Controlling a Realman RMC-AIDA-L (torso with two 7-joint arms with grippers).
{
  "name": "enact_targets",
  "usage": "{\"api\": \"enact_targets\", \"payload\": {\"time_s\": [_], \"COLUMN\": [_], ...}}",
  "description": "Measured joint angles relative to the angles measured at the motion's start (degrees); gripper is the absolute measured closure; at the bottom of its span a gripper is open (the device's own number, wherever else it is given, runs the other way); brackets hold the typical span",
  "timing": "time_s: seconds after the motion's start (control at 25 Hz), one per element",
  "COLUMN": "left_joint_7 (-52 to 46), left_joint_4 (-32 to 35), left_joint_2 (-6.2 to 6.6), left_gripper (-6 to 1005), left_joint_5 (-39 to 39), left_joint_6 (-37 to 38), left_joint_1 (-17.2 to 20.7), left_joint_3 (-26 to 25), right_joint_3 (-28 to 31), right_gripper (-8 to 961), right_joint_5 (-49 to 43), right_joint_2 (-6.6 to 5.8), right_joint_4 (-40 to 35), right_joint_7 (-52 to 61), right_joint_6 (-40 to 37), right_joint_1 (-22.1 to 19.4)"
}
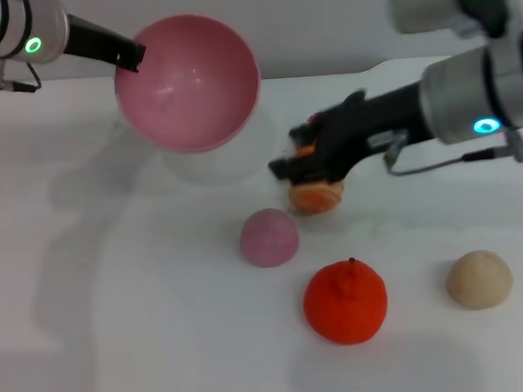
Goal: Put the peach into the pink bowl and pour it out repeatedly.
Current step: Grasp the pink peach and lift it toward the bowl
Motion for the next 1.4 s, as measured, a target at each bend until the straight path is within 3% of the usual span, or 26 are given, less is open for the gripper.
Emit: {"api": "enact_targets", "payload": {"time_s": [0.2, 0.48, 0.52, 0.76, 1.4], "left_joint_7": [1.57, 1.64, 1.64, 1.64, 1.64], "left_joint_4": [0.07, 0.17, 0.2, 0.22, 0.21], "left_joint_2": [-0.07, -0.82, -1.37, -1.74, -1.96], "left_gripper": [955, 954, 954, 954, 954], "left_joint_5": [0.02, 0.08, 0.07, 0.06, -0.16], "left_joint_6": [1.3, 1.68, 1.67, 1.41, 1.15], "left_joint_1": [0.22, 0.13, -0.36, -1.26, -0.9], "left_joint_3": [-0.03, -0.06, -0.07, 0.35, 2.52], "right_joint_3": [-5.0, -5.64, -5.64, -8.06, -16.97], "right_gripper": [441, 442, 442, 442, 444], "right_joint_5": [-3.9, -5.14, -5.56, -5.98, 0.0], "right_joint_2": [0.25, 0.23, 0.24, 0.32, 0.62], "right_joint_4": [1.95, 9.45, 10.56, 18.68, 25.69], "right_joint_7": [7.34, 7.21, 7.18, 7.11, 7.18], "right_joint_6": [-1.89, 0.01, 0.64, 8.88, 21.03], "right_joint_1": [3.52, 4.94, 4.98, 5.43, 7.9]}}
